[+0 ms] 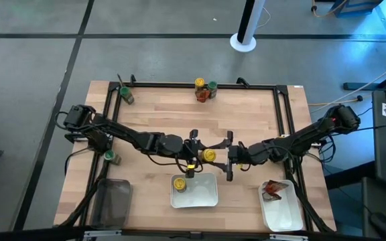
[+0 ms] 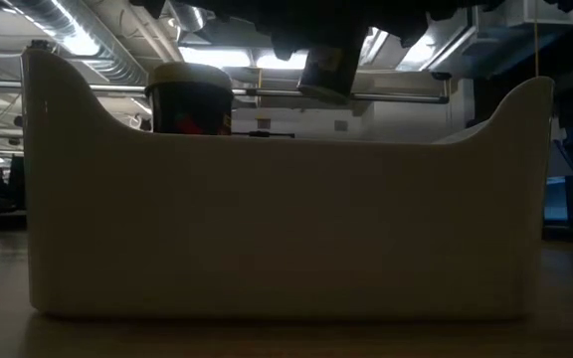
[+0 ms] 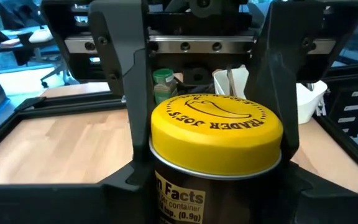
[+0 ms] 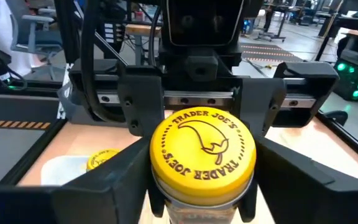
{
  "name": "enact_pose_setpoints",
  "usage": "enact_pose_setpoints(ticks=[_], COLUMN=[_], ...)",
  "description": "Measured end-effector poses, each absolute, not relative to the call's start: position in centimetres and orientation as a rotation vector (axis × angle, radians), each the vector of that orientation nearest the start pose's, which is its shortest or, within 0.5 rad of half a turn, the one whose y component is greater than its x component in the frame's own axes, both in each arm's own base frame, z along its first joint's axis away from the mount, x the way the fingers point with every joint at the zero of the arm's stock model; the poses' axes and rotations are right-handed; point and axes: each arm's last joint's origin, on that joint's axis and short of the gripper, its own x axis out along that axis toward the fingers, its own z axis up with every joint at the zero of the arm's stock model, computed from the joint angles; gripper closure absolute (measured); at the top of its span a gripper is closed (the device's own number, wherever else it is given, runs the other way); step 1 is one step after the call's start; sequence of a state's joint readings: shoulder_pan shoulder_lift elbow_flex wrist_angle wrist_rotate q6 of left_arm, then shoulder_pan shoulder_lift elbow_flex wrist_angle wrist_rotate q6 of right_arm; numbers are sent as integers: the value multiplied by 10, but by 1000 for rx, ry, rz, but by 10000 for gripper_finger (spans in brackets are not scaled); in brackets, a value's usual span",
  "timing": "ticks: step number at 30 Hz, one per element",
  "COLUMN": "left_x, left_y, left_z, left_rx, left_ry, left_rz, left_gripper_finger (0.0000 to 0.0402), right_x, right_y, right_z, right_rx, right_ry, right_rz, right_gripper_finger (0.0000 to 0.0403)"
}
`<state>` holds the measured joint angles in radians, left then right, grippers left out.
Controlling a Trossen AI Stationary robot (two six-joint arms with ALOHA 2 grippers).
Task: Sort spices by type
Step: Put the bottom left yellow seasoning bottle into the left white bin
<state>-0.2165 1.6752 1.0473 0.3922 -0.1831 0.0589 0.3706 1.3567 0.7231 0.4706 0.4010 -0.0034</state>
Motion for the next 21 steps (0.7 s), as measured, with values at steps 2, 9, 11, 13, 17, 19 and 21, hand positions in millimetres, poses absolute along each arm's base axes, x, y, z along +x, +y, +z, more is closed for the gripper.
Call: enact_pose_setpoints(ticks=[2,9,11,13,17,19,21], left_x=[367,367,367,367,365,361,355], left_y=[-75,-75,-75,-75,-74,-74,-73], left_z=[248,248,248,248,246,249,254], left_rx=[106,85,82,81,86,90,82], left_ry=[231,231,231,232,276,309,332], left_rz=[-39,-39,-39,-39,-39,-41,-41], left_gripper_finger=[231,203,190,178,163,160,160], right_x=[274,274,274,274,275,274,274], right_y=[95,95,95,95,95,95,95], right_z=[249,250,249,249,248,247,247], right_rx=[-63,-65,-67,-67,-76,-80,-80], right_ry=[152,152,154,154,165,172,169], right_rz=[-28,-27,-25,-23,-25,-28,-28], right_gripper_finger=[166,166,162,161,165,164,161])
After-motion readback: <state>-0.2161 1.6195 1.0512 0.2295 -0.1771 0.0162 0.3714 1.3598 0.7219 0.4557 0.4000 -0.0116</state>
